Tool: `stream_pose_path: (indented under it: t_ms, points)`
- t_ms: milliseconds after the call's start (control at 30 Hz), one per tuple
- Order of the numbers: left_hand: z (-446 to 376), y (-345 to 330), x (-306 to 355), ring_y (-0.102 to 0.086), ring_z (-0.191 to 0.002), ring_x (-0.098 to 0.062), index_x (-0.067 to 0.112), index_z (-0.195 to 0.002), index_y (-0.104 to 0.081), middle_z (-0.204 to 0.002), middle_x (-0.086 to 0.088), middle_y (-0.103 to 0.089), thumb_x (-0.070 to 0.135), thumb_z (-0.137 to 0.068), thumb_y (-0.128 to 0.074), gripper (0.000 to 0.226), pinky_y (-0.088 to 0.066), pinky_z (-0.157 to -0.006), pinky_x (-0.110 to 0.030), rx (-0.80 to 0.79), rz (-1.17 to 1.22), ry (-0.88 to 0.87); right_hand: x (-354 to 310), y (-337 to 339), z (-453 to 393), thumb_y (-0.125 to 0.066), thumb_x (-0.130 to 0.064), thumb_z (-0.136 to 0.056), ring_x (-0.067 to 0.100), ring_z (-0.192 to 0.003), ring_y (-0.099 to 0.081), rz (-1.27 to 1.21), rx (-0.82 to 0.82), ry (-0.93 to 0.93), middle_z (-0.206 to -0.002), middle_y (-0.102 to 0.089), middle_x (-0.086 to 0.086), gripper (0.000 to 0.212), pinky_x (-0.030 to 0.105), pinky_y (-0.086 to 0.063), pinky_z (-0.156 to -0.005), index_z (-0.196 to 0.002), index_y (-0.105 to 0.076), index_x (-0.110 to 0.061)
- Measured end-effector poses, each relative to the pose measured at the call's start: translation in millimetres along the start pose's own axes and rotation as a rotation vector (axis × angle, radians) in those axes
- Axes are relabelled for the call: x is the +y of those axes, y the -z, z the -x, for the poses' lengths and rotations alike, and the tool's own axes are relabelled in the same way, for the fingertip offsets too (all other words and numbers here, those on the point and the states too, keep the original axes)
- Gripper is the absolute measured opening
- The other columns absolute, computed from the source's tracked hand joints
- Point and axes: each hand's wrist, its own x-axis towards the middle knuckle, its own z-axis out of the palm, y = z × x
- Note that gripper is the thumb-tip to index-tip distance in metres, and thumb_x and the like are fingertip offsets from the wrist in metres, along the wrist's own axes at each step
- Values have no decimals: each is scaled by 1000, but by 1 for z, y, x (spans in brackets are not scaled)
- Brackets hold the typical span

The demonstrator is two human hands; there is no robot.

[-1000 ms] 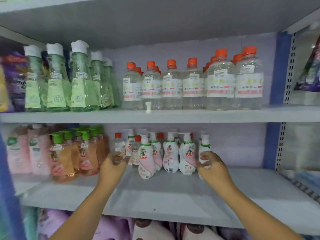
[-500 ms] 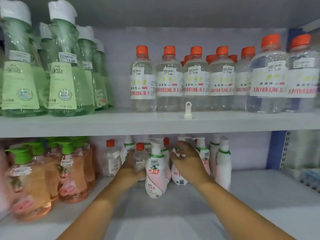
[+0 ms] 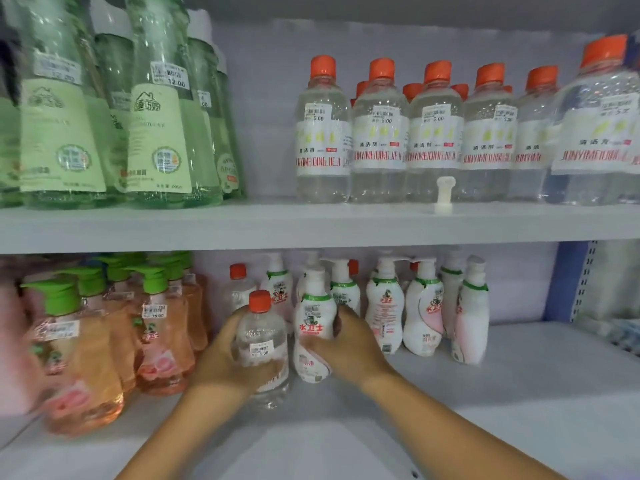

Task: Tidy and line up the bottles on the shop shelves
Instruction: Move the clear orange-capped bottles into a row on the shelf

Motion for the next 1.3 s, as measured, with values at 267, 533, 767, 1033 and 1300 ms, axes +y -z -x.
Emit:
stream_pose_path:
  t_ms: [267,533,767,1033,1300]
  points:
    - [22,16,4,-71,-107,-1,57,-140,-47,-118,20,-75,42,-51,-92,101,-60,-89,-38,-65,22,-31,-21,-50,-17,-70,-31,-88,-17,-78,-62,-49,-101,114,-82,-68,-34,13,4,-44,-64,-85,-59,-39]
    - [10,-2,-2,-74,-97,-1,61,-124,-56,-109,18,-78,40,-49,-91,85,-60,-80,-28,-65,23,-49,0,15,-11,-75,-35,-90,16,-102,-62,139,427,68,-116,-63,-1,43,35,-53,-90,-126,-59,-18]
    - [9,-24,-10,-73,-95,2,64,-118,-55,-108,25,-75,44,-49,-90,80,-60,-76,-27,-89,11,-36,20,-5,-24,-75,-31,-91,22,-110,-67,205,174,-33,-118,-68,1,45,25,-53,-83,-128,-54,-15]
    - [12,-25,-16,-74,-98,-1,66,-114,-58,-111,22,-77,50,-51,-89,72,-57,-80,-25,-121,106,22,-32,36,-68,-59,-20,-97,20,-97,-61,285,375,35,-106,-60,2,22,22,-39,-79,-115,-66,-9]
    - [17,-23,-15,-75,-98,-4,59,-115,-62,-111,15,-78,47,-54,-89,68,-60,-76,-24,-137,138,29,-54,47,-108,-56,-10,-99,34,-99,-70,477,61,-245,-112,-69,23,11,41,-61,-88,-96,-65,-4]
